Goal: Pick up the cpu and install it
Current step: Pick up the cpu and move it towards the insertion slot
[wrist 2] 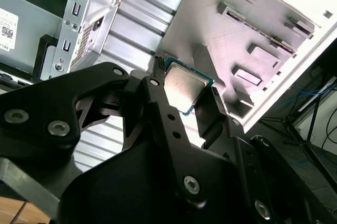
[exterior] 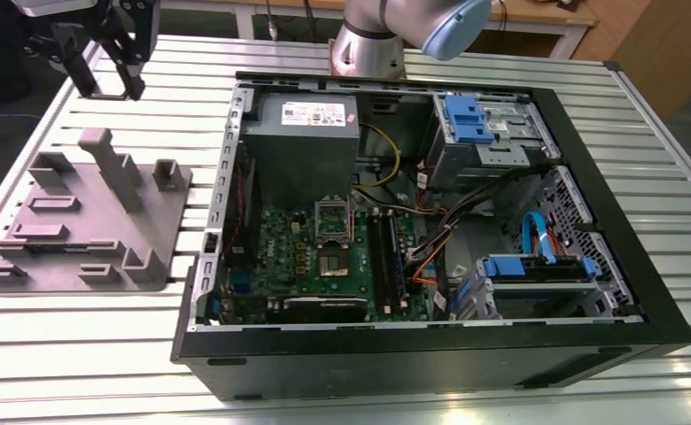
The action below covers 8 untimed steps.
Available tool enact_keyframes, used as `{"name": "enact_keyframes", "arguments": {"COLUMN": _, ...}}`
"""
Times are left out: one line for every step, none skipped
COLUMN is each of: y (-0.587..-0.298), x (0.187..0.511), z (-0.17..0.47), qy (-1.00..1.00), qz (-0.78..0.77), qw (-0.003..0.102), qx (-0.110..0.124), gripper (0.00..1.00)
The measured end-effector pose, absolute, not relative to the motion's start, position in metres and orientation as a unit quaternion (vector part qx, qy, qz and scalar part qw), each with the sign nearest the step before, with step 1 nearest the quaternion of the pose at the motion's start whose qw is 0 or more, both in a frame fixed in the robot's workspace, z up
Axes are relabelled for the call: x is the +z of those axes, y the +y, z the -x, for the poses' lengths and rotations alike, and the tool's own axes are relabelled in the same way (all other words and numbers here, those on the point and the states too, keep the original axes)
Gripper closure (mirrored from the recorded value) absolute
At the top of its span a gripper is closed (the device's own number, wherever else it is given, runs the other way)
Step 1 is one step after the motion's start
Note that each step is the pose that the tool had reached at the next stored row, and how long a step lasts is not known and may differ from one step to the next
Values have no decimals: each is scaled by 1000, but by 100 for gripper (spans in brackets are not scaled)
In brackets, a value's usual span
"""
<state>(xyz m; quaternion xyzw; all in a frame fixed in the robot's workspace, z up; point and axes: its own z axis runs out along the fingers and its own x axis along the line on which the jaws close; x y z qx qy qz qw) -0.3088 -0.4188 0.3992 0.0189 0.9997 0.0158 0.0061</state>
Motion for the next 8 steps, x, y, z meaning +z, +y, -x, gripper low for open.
{"name": "enact_keyframes", "arguments": {"y": -419, "x": 399, "z": 308, "qy": 1000, "qz": -19, "qw": 6, "qx": 16, "gripper": 53}}
{"name": "enact_keyframes", "arguments": {"y": -419, "x": 399, "z": 307, "qy": 1000, "qz": -19, "qw": 6, "qx": 16, "gripper": 53}}
{"name": "enact_keyframes", "arguments": {"y": -419, "x": 399, "z": 307, "qy": 1000, "qz": -19, "qw": 6, "qx": 16, "gripper": 53}}
{"name": "enact_keyframes", "arguments": {"y": -419, "x": 399, "z": 307, "qy": 1000, "qz": -19, "qw": 6, "qx": 16, "gripper": 53}}
{"name": "enact_keyframes", "arguments": {"y": -419, "x": 399, "z": 306, "qy": 1000, "qz": -19, "qw": 6, "qx": 16, "gripper": 53}}
{"name": "enact_keyframes", "arguments": {"y": -419, "x": 399, "z": 306, "qy": 1000, "qz": -19, "qw": 6, "qx": 16, "gripper": 53}}
{"name": "enact_keyframes", "arguments": {"y": -419, "x": 399, "z": 305, "qy": 1000, "qz": -19, "qw": 6, "qx": 16, "gripper": 53}}
{"name": "enact_keyframes", "arguments": {"y": -419, "x": 399, "z": 305, "qy": 1000, "qz": -19, "qw": 6, "qx": 16, "gripper": 53}}
